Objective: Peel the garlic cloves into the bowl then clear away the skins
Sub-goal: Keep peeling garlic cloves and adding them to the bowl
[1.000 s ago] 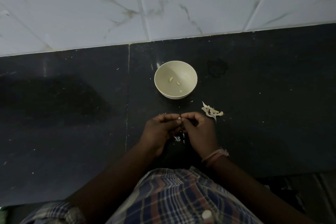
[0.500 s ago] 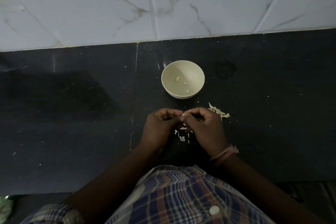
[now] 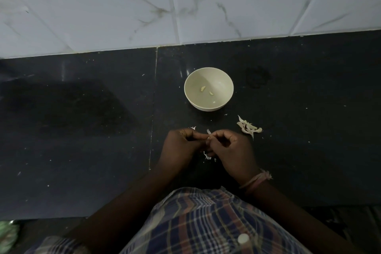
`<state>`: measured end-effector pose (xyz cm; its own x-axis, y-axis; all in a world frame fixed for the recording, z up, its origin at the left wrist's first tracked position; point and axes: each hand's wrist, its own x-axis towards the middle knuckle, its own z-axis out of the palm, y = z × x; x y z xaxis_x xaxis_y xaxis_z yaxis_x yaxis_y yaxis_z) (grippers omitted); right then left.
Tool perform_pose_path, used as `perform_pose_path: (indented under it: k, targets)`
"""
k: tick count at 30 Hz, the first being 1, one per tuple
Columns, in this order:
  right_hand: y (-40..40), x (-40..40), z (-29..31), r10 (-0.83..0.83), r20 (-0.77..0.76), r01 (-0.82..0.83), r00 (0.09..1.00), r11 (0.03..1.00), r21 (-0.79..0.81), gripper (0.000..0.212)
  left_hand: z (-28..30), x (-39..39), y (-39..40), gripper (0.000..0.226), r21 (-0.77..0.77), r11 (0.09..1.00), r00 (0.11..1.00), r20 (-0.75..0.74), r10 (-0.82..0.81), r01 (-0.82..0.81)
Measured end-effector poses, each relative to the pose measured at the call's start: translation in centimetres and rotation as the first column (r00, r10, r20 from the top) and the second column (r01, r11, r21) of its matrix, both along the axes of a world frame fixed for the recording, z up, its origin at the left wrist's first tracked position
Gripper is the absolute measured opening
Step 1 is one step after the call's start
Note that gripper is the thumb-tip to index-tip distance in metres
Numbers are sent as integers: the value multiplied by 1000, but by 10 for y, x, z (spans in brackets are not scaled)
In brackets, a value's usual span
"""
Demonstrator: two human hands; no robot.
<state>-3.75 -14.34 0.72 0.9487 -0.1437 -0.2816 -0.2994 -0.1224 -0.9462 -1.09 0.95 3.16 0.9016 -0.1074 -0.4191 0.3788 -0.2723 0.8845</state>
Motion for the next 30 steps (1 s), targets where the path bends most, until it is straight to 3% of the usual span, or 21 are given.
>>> perform_pose_path:
  k: [11,16,21,27,30]
  targets:
    - [-3,5,6,-33,25,32,999,998,46,9,-1,8,-7,9,10,1000,998,53,-25,24]
    - [-2,3,6,-38,57,39,998,999,-12,14,-1,8,-9,21,18,999,996,77,-40,39]
    - [-1,3,9,-29,58,33,998,998,-53,16,-4,7,-6,12,24,998,995,79,-58,56]
    - [1,2,13,-27,14,28,1000,997,-72,16,-4,7,-3,11,-19,997,995,62,-73,74]
    - [0,6,21,-38,-5,38,999,998,-51,9,0,9,-2,9,-116,993,999,15,-29,31]
